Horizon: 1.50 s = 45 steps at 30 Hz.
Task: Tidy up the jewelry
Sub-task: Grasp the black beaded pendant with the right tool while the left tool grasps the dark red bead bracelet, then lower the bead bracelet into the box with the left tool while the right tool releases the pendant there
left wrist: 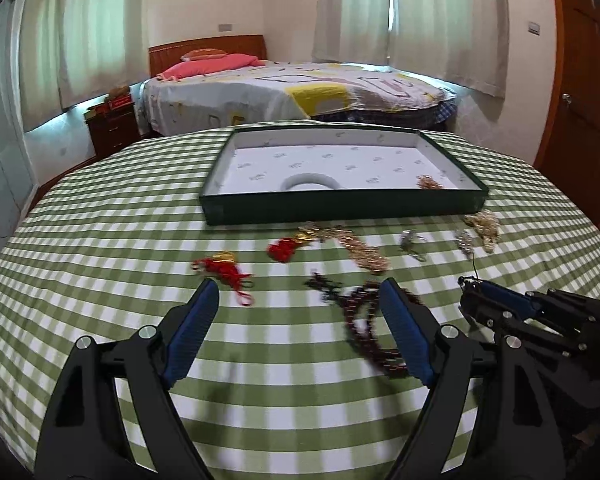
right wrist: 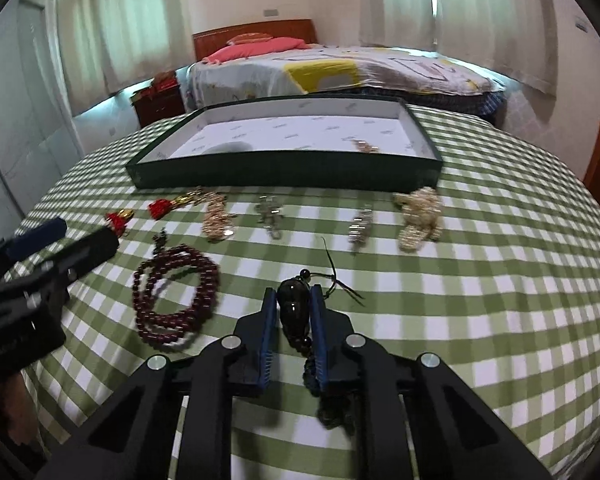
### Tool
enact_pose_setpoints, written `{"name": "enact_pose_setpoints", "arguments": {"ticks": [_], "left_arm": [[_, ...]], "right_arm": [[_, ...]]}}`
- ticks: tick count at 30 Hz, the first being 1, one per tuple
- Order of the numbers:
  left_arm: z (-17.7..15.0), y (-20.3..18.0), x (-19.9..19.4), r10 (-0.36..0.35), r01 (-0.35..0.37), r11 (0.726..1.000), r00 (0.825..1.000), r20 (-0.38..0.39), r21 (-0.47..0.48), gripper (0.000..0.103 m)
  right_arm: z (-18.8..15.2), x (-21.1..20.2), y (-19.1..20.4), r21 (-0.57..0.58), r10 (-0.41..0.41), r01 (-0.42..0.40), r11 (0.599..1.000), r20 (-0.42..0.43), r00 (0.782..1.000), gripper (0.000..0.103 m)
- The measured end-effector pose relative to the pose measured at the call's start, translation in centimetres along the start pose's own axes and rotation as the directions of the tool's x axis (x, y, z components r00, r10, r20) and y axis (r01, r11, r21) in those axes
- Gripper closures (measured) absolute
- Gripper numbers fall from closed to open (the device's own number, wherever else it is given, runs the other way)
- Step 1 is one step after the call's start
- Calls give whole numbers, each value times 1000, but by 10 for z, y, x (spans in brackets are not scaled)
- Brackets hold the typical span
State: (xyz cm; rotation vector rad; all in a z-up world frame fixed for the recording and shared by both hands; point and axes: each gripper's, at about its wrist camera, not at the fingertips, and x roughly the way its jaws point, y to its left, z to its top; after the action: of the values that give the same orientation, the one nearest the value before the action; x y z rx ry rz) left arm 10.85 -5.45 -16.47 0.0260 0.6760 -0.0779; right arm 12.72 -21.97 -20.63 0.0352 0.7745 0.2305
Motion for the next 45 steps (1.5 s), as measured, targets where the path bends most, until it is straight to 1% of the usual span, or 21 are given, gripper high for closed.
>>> {"name": "enact_pose_setpoints", "arguments": {"ticks": [1,3,6,12,15,17,18,20,24,27,28,29,31,33,35,45], "left_arm": [[-1,-4,1,-8,8,1000,1000,0,0,18],[-2,-12,4,-30,30,1000,1000,0,0,18],[-3,-23,10,-46,46,999,999,-8,-2,18],[-2,-39,29,-46,46,999,998,-51,-8,17],[-3,-44,40,-26,27,1000,995,-96,6,17],[-3,-44,43,-25,26,1000,994,-110,7,18],[-4,-44,43,-21,22,1000,993,-113,5,20],[-6,-43,45,-28,29,1000,991,-130,2,42],[-10,-42,43,-36,38,999,992,-119,15,52],[-13,-39,39,-54,56,998,993,-103,19,70],[-14,-38,38,-67,68,998,993,-99,14,79],[-15,-35,37,-92,92,996,991,-97,-1,86],[-15,-30,36,-120,119,993,988,-97,-25,87],[-16,-27,34,-127,124,992,987,-98,-33,88],[-15,-26,32,-131,128,991,987,-95,-36,92],[1,-10,12,-118,116,992,993,-33,-53,92]], "right_arm": [[0,-2,-3,5,-5,5,1000,3,1000,85],[-1,-6,-12,19,-24,23,1000,14,1000,85],[-2,-10,-23,48,-35,34,998,25,999,85],[-7,-14,-43,108,-40,36,993,35,999,85],[-7,-14,-45,117,-34,30,993,36,999,85],[-7,-13,-44,118,-30,26,993,36,999,85],[-7,-13,-44,119,-29,25,993,36,999,85],[-8,-13,-43,118,-27,22,993,37,999,85],[-8,-13,-43,119,-26,21,993,38,999,85],[-8,-13,-42,118,-24,19,993,39,999,85],[-8,-13,-42,117,-23,18,993,39,999,85],[-8,-13,-41,114,-21,17,993,38,999,85],[-8,-13,-39,115,-17,12,993,39,999,85],[-8,-14,-38,116,-15,10,993,42,999,85],[-7,-15,-37,117,-11,6,993,46,999,85],[6,-25,-21,91,1,-9,996,86,996,85]]}}
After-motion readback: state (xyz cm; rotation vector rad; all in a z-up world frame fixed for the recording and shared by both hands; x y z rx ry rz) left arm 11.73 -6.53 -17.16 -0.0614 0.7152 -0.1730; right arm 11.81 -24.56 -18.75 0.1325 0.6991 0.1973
